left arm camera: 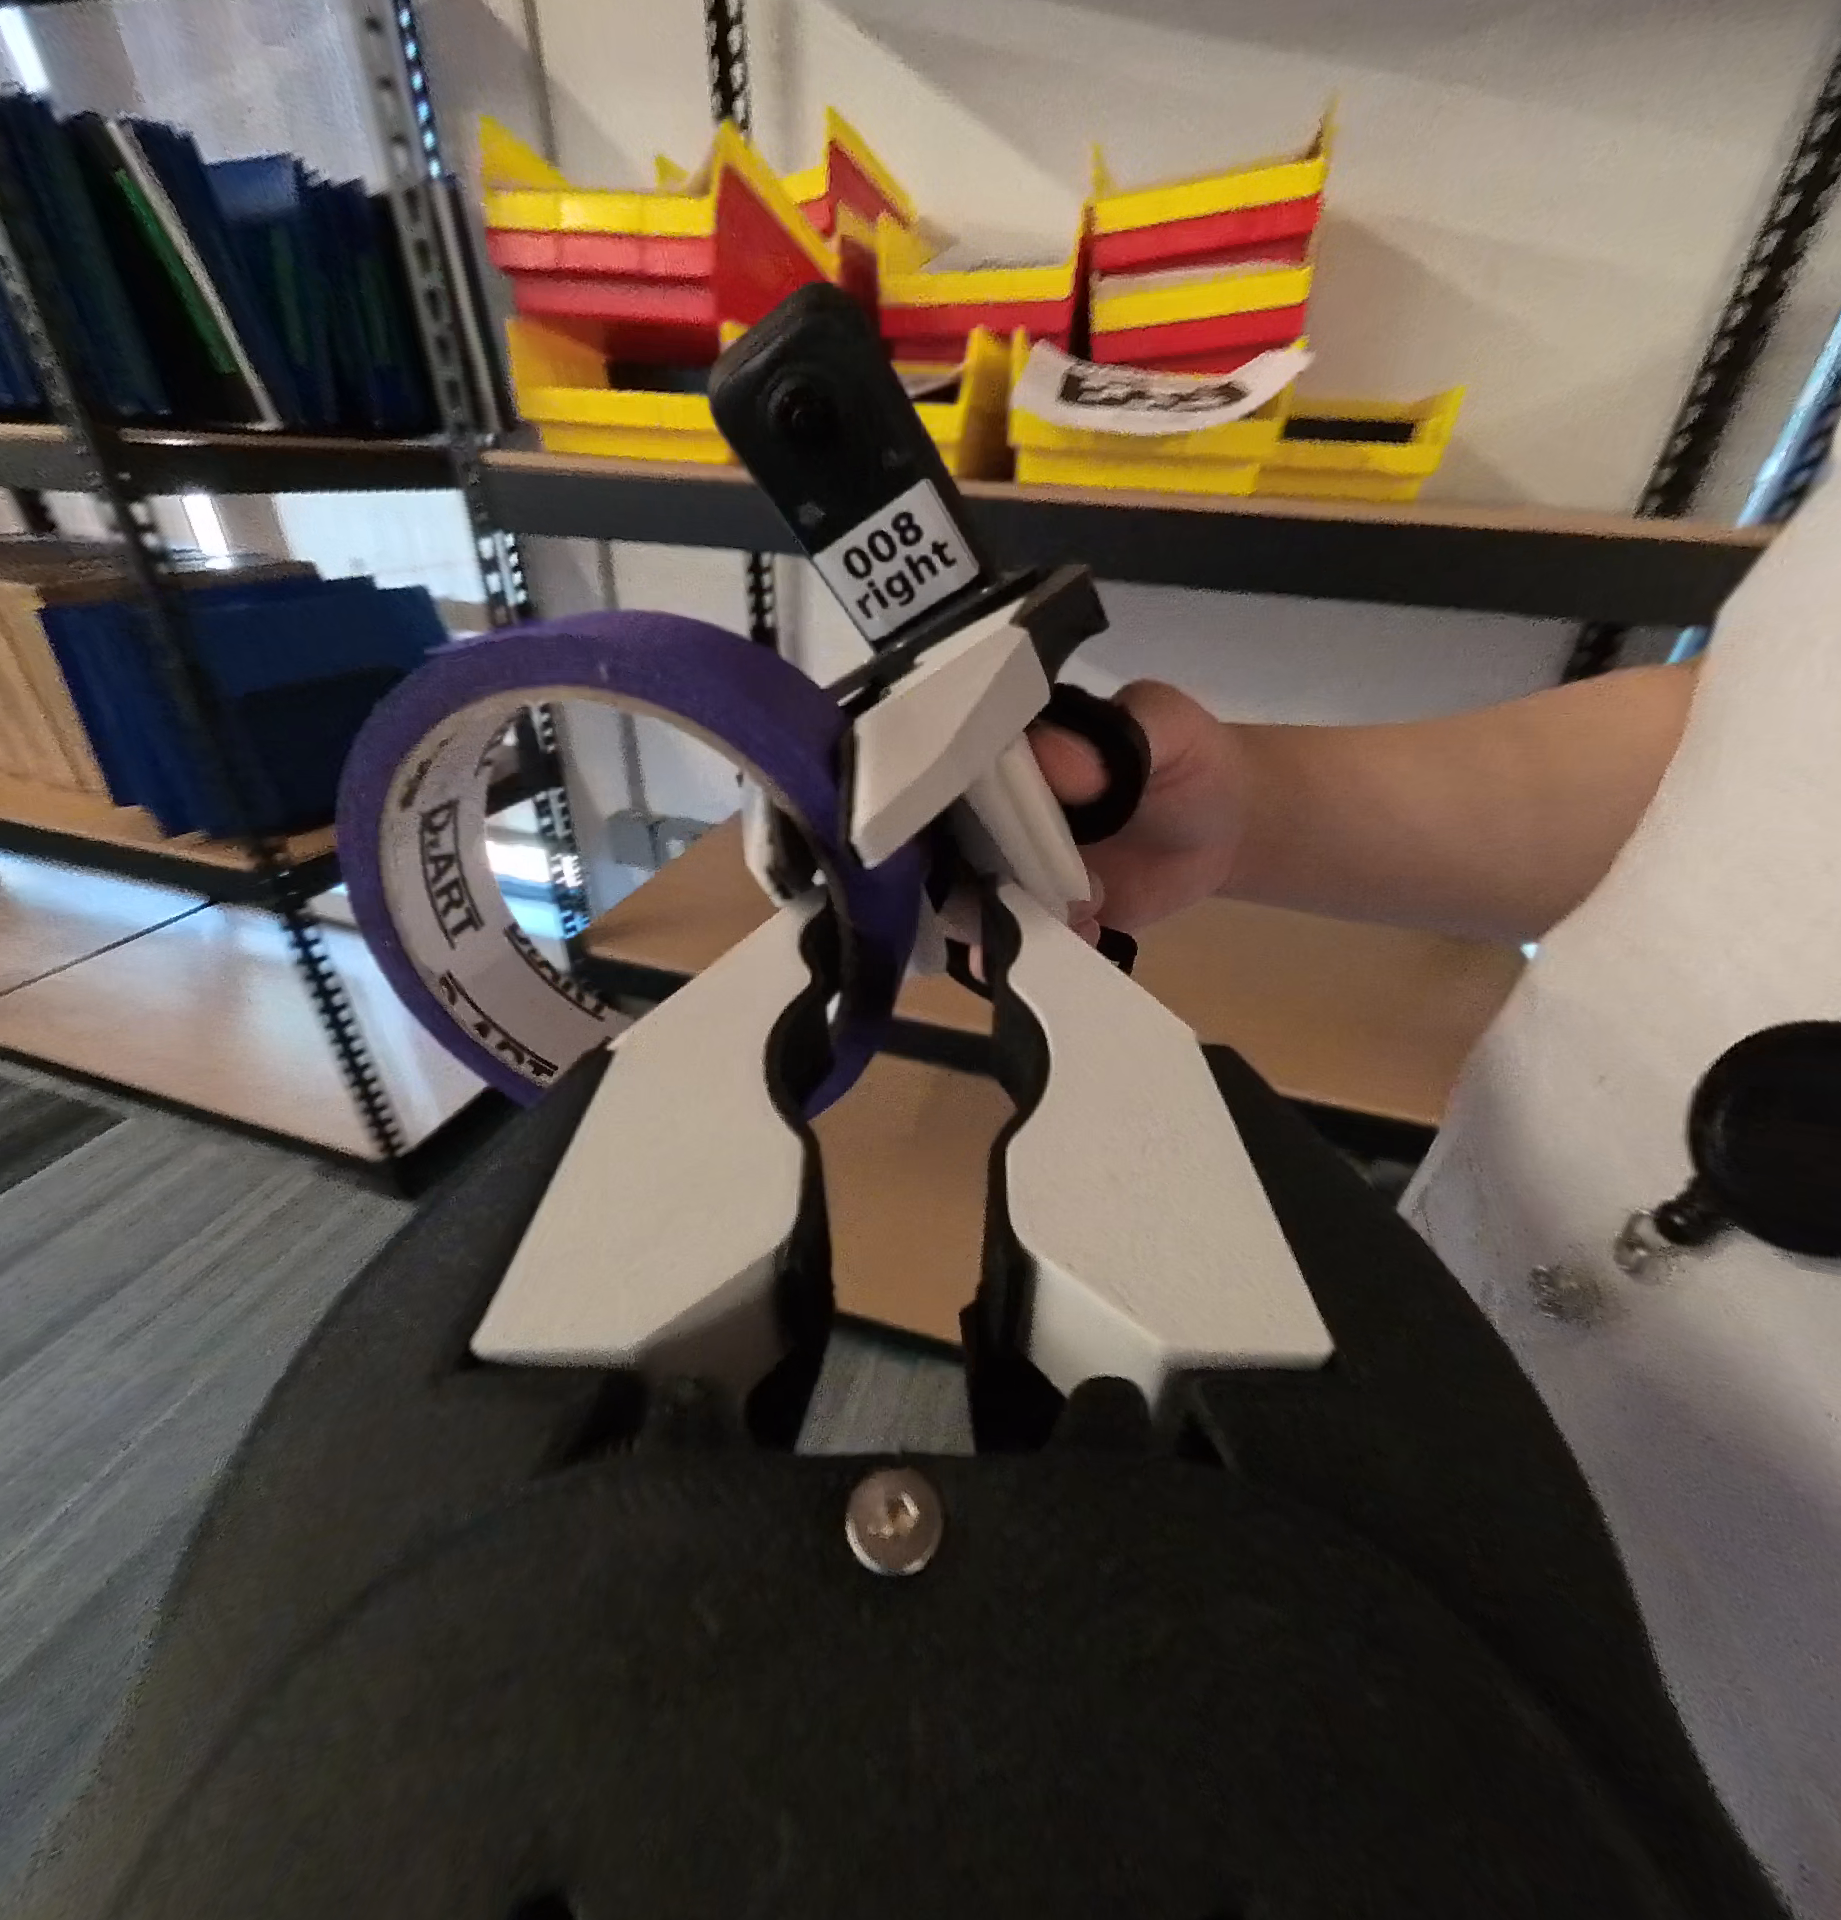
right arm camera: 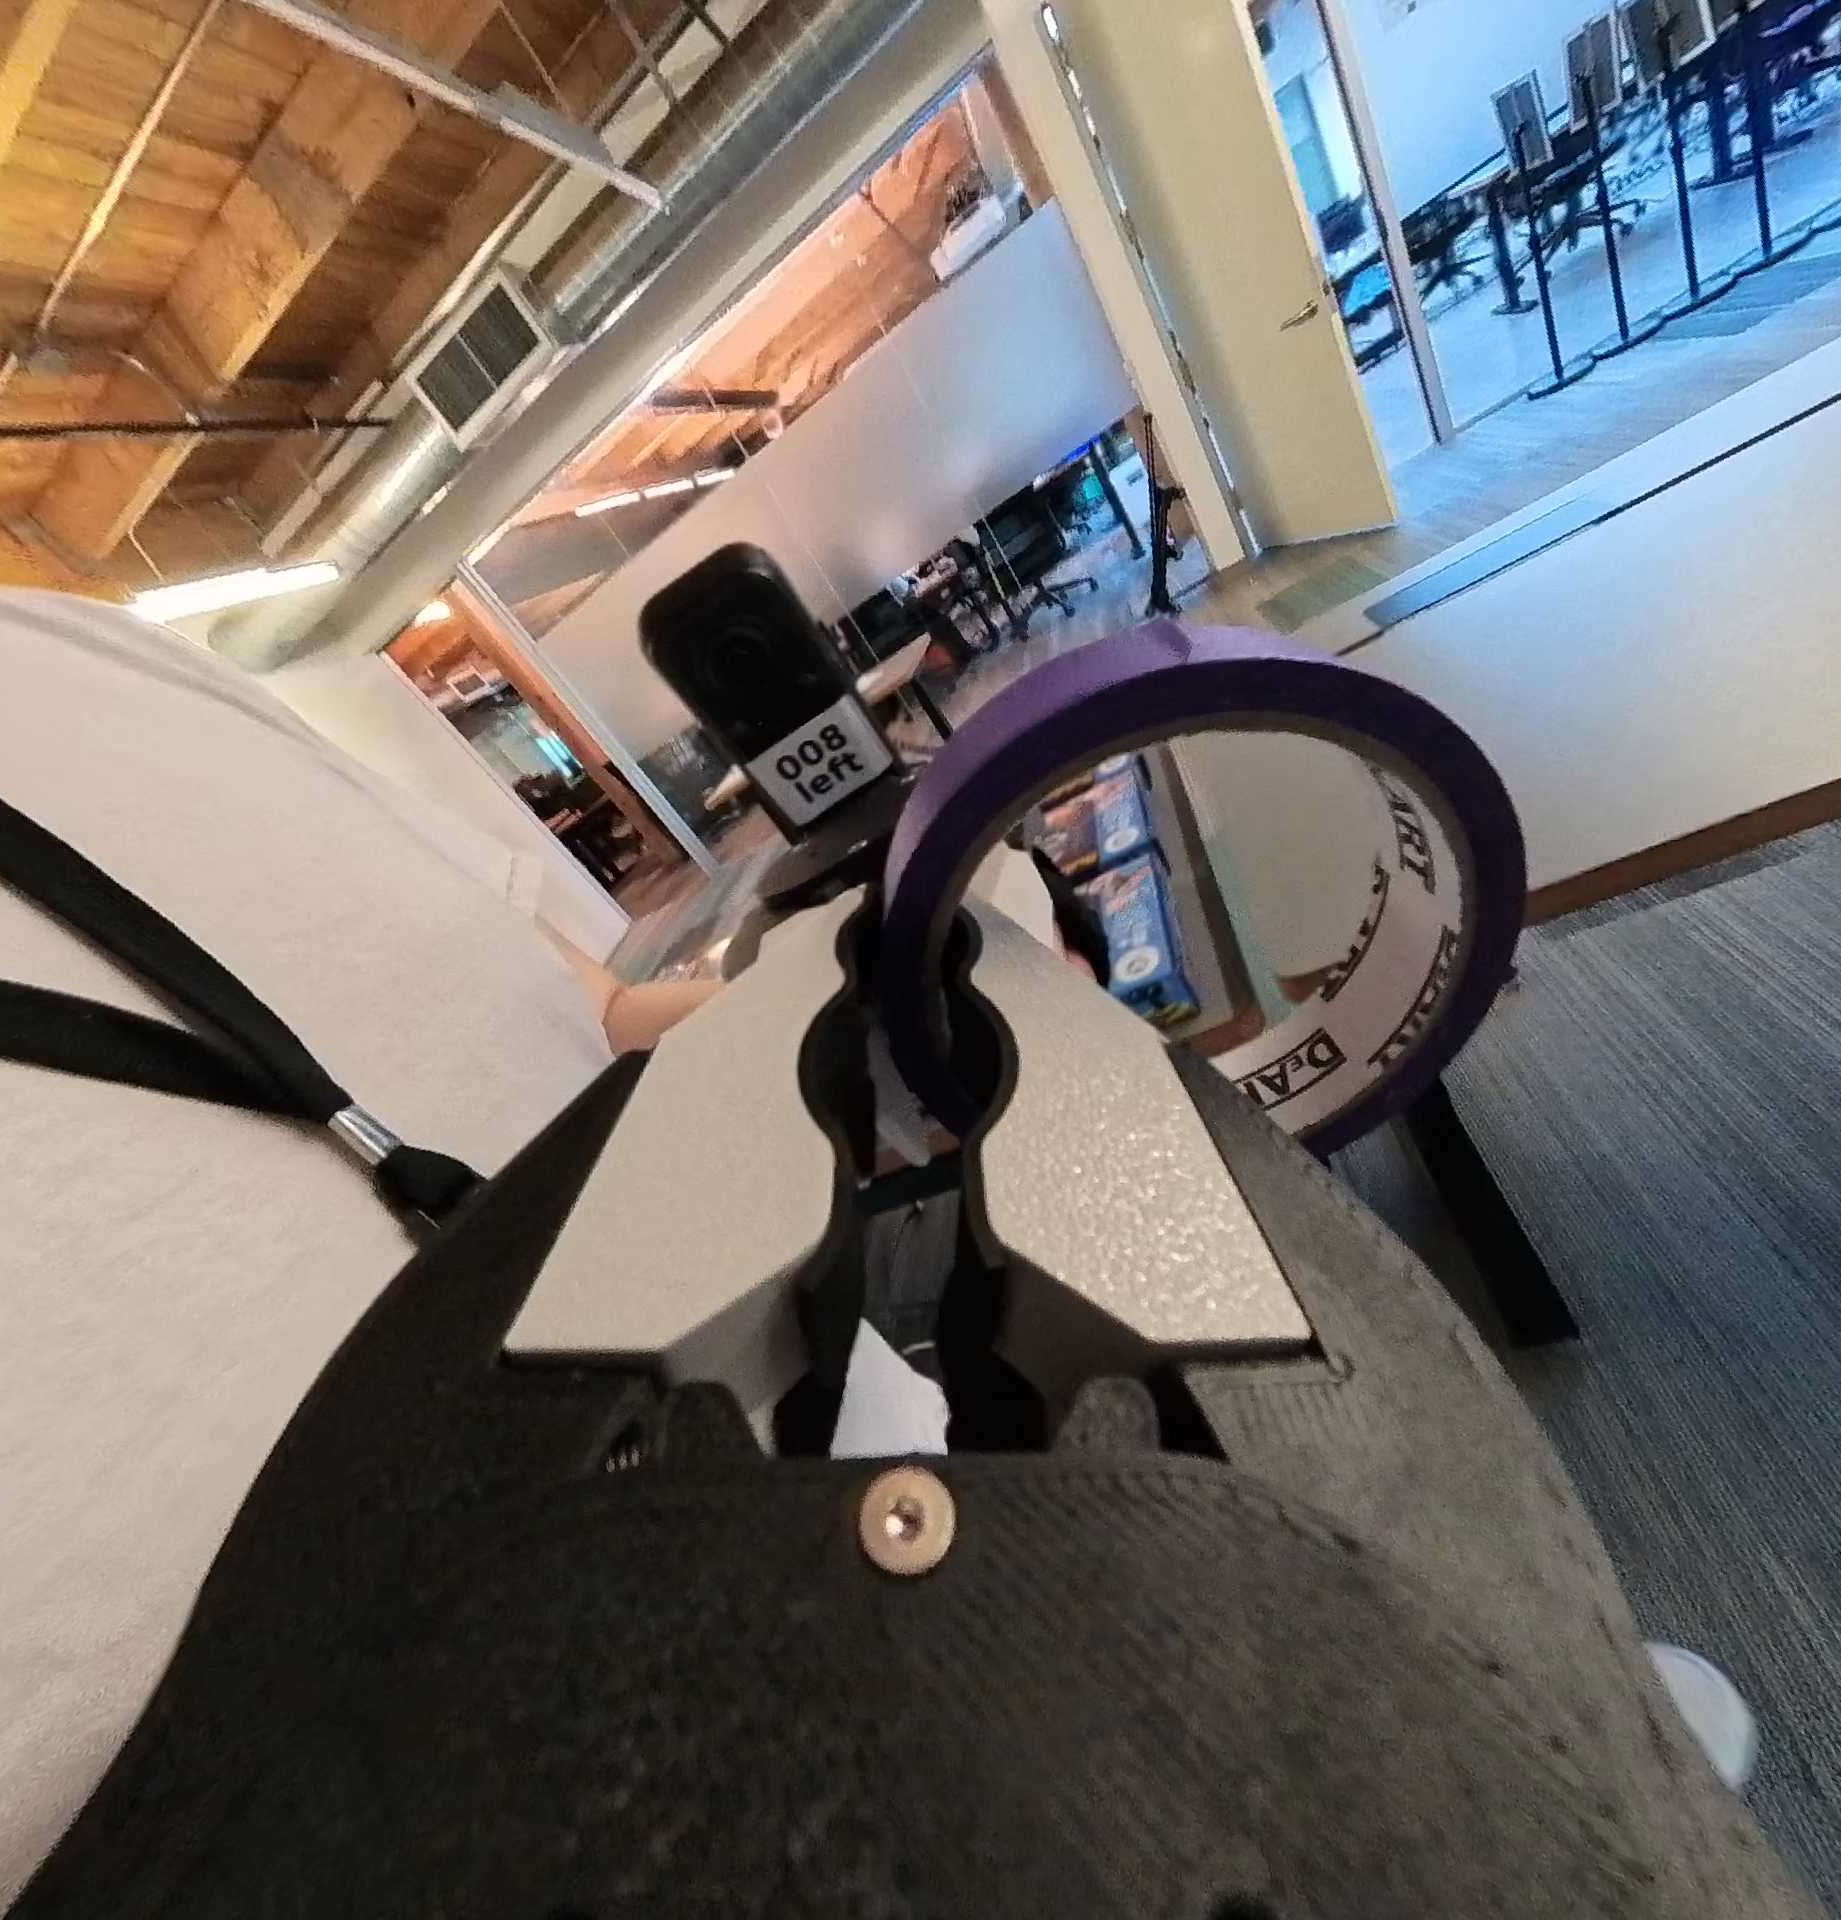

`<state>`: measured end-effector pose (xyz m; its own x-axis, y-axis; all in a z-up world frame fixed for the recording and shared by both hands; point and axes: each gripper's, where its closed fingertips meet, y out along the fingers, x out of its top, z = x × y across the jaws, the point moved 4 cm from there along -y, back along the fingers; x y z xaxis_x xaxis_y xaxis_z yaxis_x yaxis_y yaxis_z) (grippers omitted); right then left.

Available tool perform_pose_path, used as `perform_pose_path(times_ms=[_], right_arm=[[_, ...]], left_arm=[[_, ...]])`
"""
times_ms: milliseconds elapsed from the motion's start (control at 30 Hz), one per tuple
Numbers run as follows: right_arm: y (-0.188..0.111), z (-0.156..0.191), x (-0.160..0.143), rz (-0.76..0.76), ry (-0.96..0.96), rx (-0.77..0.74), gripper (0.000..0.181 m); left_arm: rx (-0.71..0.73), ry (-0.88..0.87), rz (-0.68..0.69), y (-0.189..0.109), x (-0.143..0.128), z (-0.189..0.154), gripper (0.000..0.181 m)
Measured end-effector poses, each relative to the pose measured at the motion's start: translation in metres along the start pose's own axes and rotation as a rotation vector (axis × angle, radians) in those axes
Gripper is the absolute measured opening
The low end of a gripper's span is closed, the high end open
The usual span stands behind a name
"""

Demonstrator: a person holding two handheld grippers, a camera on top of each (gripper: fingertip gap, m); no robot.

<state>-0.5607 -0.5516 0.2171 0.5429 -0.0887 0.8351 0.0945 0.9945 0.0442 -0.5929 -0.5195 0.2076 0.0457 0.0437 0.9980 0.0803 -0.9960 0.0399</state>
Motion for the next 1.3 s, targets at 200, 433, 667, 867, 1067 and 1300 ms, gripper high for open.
perform_pose_path(times_ms=[200, 433, 667, 867, 1067, 1300], right_arm=[[0.043, -0.116, 0.064, -0.095, -0.020, 0.005, 0.008], [0.074, -0.234, 0.164, -0.226, 0.020, 0.068, 0.009], [0.042, -0.334, 0.230, -0.274, 0.020, 0.029, 0.009], [-0.015, -0.435, 0.307, -0.243, -0.018, -0.016, 0.011], [-0.052, -0.541, 0.417, -0.182, -0.022, 0.051, 0.019], [-0.041, -0.658, 0.491, -0.086, 0.027, 0.095, 0.014]], left_arm=[[0.054, 0.098, 0.073, -0.024, -0.002, 0.142, 0.013], [-0.081, 0.002, 0.117, -0.028, 0.031, 0.301, 0.008], [-0.214, -0.033, 0.098, 0.018, 0.035, 0.417, 0.007], [-0.268, -0.022, 0.083, 0.096, 0.040, 0.534, 0.007], [-0.218, -0.013, 0.031, 0.161, 0.068, 0.664, 0.007], [-0.097, 0.015, -0.020, 0.182, 0.074, 0.796, 0.007]])
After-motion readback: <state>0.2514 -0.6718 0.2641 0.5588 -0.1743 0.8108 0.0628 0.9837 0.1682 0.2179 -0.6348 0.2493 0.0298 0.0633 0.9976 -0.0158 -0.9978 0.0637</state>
